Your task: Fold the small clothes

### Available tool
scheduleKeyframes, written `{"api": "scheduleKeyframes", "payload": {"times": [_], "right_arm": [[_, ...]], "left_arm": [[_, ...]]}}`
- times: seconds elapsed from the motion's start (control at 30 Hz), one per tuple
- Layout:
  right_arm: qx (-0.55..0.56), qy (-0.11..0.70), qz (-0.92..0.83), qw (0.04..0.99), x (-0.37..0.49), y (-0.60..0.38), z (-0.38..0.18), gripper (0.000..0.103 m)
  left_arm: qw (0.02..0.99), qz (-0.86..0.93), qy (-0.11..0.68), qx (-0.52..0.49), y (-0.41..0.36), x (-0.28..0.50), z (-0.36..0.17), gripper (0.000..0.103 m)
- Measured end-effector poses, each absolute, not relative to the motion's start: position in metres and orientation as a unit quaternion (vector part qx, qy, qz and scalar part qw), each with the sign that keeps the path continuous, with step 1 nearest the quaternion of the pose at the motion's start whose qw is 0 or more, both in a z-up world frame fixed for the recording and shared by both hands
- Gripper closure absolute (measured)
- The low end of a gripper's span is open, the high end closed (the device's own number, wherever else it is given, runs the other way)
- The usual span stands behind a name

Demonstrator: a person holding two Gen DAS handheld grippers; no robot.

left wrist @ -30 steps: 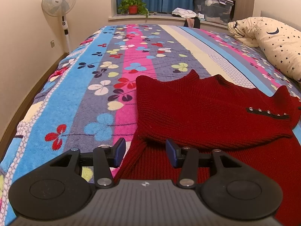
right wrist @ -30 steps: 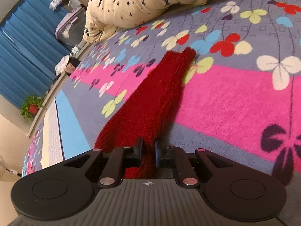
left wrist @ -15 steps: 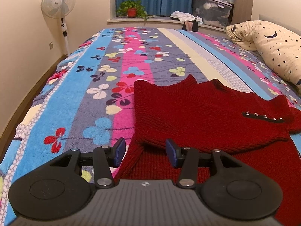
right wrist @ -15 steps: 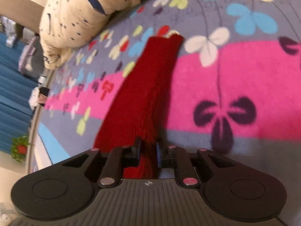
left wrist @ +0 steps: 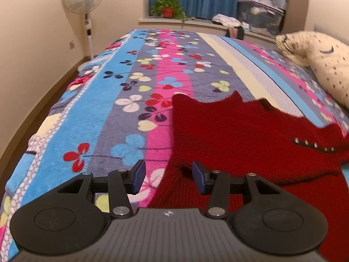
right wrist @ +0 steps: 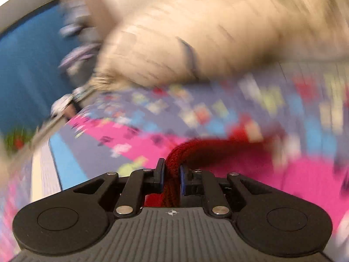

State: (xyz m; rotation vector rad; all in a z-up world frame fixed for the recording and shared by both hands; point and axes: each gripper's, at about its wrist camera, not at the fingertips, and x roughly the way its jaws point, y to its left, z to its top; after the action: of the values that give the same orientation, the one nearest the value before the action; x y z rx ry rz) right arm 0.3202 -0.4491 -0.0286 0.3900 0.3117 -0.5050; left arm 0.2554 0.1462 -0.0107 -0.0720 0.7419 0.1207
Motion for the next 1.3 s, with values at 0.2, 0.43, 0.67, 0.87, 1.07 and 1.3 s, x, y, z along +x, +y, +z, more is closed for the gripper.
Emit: {"api": "scheduleKeyframes", "payload": {"times": [0.2,0.43,0.67,0.87,1.07,1.3], "right_arm": [[-0.012,0.050,-0.011,0.999,0.285,-0.243,0.025,0.089],[-0.103,0.321,0.231,0.913,0.300,-0.075,-0.072,0.076],[-0.088,0.372,0.234,0.894,0.277,-0.129,-0.051,0.063],[-0.095,0.364,0.127,0.918,0.270,-0.232,-0.044,0.049],[-0.154,0.353,0.088,0.919,0.280,-0.265,-0.080,0.042],[-0.104,0.358,0.058,0.926,0.296,-0.282,-0.093,0.086]], "left_arm": [[0.933,0.073,0.346,-0.072,0.165,0.254,0.003,0.051],[0.932,0.074,0.340,-0.107,0.179,0.248,0.014,0.051],[0.924,0.070,0.336,-0.171,0.200,0.242,0.024,0.051],[0.922,0.064,0.341,-0.172,0.196,0.243,0.025,0.051],[0.921,0.067,0.349,-0.162,0.191,0.244,0.018,0.051],[0.916,0.074,0.364,-0.150,0.188,0.250,0.006,0.051]]}}
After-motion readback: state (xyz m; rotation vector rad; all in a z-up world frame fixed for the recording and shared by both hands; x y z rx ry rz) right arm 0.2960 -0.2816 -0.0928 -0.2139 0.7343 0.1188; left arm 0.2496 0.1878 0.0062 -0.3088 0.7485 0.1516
